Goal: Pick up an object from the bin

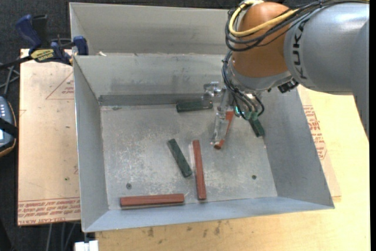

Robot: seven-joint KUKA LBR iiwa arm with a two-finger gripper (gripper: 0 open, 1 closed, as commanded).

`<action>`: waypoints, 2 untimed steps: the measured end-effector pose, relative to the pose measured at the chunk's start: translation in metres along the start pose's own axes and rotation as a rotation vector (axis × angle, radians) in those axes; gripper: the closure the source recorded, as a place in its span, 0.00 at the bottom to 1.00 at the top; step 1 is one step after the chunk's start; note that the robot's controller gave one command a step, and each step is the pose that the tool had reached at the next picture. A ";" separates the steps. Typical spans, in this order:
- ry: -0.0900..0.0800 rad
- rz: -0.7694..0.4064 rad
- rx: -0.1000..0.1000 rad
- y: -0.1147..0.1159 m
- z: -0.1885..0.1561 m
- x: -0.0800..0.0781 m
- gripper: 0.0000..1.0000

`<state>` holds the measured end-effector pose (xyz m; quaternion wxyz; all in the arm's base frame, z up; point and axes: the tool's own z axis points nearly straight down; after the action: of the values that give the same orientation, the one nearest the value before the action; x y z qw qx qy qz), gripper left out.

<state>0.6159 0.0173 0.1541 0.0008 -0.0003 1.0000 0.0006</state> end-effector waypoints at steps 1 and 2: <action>-0.007 -0.113 -0.001 -0.007 0.016 0.008 0.00; -0.003 -0.396 0.001 -0.028 0.066 0.008 0.00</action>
Offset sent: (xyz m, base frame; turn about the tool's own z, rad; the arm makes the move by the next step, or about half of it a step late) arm -0.0058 -0.0364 -0.0841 -0.4220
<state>0.6082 -0.0109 0.0879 0.0025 -0.1971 0.9804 0.0000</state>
